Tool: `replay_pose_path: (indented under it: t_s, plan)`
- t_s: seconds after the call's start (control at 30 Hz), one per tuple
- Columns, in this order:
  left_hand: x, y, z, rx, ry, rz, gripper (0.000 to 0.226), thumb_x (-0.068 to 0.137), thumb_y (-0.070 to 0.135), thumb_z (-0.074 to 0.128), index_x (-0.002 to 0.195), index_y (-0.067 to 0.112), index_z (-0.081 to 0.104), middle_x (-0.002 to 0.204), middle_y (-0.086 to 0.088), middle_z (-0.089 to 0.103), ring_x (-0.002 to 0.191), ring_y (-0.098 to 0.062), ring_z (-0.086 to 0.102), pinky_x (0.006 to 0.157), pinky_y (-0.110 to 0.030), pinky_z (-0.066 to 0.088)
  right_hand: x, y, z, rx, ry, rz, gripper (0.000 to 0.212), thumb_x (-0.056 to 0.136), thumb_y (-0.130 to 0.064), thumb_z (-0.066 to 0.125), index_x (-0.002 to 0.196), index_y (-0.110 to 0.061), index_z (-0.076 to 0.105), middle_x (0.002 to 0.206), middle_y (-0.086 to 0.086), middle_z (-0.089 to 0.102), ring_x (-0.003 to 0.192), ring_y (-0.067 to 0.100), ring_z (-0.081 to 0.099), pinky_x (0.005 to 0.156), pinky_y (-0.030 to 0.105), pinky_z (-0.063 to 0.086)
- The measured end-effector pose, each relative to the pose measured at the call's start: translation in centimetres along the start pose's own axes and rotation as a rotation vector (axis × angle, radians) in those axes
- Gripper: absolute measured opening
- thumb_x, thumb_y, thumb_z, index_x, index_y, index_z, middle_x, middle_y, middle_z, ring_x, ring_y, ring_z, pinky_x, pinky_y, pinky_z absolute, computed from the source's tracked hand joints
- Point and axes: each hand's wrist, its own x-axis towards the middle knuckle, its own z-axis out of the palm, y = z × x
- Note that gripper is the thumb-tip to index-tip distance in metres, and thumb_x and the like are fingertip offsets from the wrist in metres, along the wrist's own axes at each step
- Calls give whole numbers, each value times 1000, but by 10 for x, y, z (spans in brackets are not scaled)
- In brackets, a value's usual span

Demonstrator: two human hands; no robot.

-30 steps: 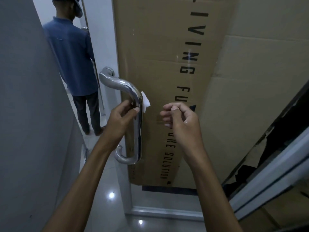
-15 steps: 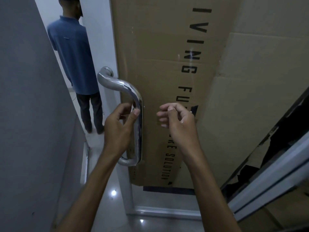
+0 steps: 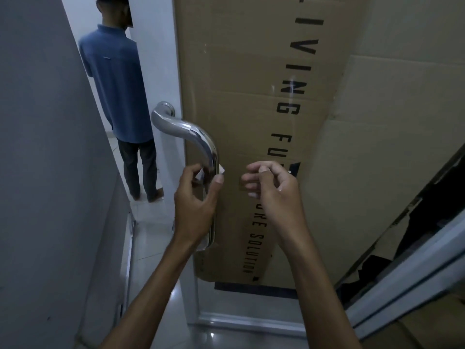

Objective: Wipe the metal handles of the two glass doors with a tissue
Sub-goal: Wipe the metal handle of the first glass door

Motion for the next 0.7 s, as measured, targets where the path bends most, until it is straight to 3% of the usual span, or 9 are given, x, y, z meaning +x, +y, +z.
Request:
replay_pose_path:
  t_s: [0.07, 0.17, 0.27, 0.47, 0.57, 0.7]
  plan:
    - [18, 13, -9, -104, -115, -26, 16, 103, 28, 65, 116, 19, 65, 100, 12, 69, 97, -8, 66, 85, -18, 52, 0, 1, 0, -13, -5, -9, 29, 110, -23, 44, 104, -18, 72, 94, 3, 77, 93, 19, 73, 82, 38, 60]
    - [33, 20, -21, -109, -201, -27, 20, 102, 26, 67, 120, 19, 69, 107, 4, 73, 102, -10, 69, 90, -21, 53, -1, 0, -1, -20, -16, -9, 29, 111, -24, 44, 105, -18, 72, 95, 2, 77, 93, 15, 73, 82, 36, 61]
    - [22, 14, -17, -35, -78, -5, 18, 100, 26, 71, 116, 18, 69, 102, 8, 71, 94, -9, 65, 84, -19, 51, -1, 1, -3, -13, -12, 3, 29, 111, -23, 44, 105, -18, 71, 96, 2, 76, 93, 14, 72, 82, 34, 60]
    - [-12, 5, -4, -40, 117, -33, 23, 99, 14, 71, 121, 11, 67, 106, 11, 67, 99, -4, 64, 83, -14, 49, 3, 1, 3, -47, -78, 14, 25, 109, -23, 48, 110, -20, 72, 101, -1, 76, 97, 14, 70, 88, 36, 58]
    - [-18, 6, -5, 60, 164, 59, 20, 100, 10, 69, 119, 14, 65, 109, 4, 63, 103, -7, 61, 88, -18, 50, 5, 3, 13, -74, -137, -9, 24, 109, -26, 49, 118, -28, 71, 110, -7, 74, 98, 3, 68, 88, 27, 57]
    - [-24, 3, -4, 189, 179, 218, 23, 101, 8, 66, 123, 5, 67, 118, -7, 64, 112, -15, 61, 96, -24, 51, 4, 8, 27, -59, -268, -66, 36, 109, -25, 51, 144, -29, 59, 136, -6, 64, 121, -6, 60, 90, 7, 49]
